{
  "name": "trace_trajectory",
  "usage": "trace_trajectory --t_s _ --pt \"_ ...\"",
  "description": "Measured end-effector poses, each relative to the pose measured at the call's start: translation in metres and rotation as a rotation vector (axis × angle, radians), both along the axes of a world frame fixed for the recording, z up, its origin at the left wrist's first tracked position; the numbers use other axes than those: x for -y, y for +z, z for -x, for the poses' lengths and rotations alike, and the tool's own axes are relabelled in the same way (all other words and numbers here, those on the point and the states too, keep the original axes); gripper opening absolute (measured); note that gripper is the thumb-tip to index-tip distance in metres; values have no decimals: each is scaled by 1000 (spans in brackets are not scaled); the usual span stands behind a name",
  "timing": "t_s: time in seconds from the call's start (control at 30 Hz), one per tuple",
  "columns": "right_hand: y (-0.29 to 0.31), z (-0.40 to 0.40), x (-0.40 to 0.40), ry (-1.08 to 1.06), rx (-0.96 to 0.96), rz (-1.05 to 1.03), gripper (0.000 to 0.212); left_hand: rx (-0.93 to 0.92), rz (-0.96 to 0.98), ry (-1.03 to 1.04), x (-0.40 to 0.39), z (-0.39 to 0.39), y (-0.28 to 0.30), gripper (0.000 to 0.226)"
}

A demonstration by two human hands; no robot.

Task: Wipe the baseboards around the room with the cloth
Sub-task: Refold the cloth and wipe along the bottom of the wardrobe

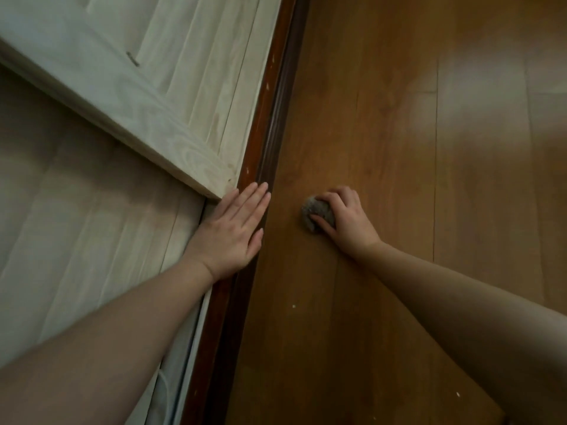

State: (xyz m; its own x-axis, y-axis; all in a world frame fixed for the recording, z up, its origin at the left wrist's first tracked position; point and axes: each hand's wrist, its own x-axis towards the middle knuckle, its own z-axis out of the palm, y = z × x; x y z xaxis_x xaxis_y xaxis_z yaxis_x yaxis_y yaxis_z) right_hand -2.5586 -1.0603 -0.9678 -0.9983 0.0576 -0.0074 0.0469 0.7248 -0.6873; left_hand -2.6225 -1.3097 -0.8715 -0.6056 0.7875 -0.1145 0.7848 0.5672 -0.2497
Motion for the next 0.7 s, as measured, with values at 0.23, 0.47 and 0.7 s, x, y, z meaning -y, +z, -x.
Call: trace_trajectory --t_s 0.23,0.47,0.7 --pt "-17 38 -5 -103 26 9 47 220 3 -89 2 9 -2 60" --pt "-18 45 -9 -41 76 -16 48 283 34 -99 1 12 0 58" --pt "-19 45 -8 -11 93 -12 50 295 47 -113 5 14 -4 58"
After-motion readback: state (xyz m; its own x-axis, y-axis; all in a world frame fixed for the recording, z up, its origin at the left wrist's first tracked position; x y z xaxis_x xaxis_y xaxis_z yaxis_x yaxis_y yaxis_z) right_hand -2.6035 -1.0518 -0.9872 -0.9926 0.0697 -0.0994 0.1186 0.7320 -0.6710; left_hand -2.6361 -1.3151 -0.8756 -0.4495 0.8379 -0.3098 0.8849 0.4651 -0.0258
